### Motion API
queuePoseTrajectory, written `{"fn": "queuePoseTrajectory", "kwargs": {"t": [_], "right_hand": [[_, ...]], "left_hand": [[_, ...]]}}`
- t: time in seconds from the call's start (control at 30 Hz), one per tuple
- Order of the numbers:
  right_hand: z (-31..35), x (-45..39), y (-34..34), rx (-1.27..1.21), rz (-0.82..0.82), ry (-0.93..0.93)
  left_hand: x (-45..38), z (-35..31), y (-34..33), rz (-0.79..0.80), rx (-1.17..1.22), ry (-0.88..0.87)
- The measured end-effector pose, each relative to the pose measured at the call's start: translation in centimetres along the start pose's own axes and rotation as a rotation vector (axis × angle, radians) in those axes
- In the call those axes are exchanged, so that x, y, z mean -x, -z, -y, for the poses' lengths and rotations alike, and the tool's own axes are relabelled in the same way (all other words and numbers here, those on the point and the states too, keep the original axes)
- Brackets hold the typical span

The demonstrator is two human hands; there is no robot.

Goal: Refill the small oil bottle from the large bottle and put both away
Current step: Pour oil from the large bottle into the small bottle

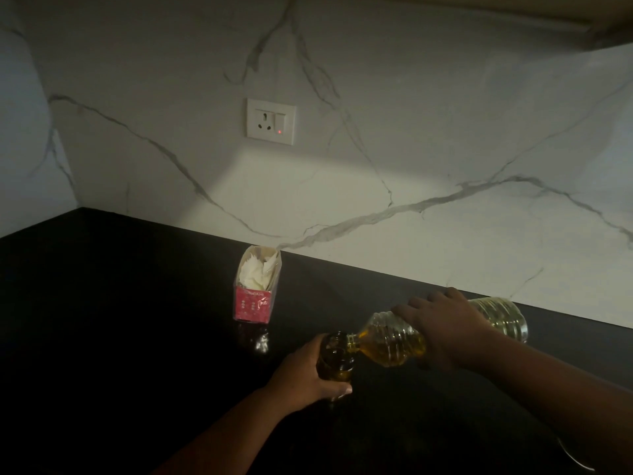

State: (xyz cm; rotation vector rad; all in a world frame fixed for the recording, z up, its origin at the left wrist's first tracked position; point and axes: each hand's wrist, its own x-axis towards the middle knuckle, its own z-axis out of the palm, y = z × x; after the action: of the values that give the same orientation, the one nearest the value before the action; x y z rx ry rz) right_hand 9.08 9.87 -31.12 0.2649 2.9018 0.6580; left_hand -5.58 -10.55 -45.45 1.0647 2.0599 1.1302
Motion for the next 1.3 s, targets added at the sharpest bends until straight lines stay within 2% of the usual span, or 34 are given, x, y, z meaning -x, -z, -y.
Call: {"fn": "queuePoseTrajectory", "kwargs": {"t": [1.3], "right_hand": [[0.24, 0.12, 0.18, 0.03, 0.005, -0.011]], "left_hand": [[0.12, -0.05, 0.01, 0.006, -0.002, -0.008]]}}
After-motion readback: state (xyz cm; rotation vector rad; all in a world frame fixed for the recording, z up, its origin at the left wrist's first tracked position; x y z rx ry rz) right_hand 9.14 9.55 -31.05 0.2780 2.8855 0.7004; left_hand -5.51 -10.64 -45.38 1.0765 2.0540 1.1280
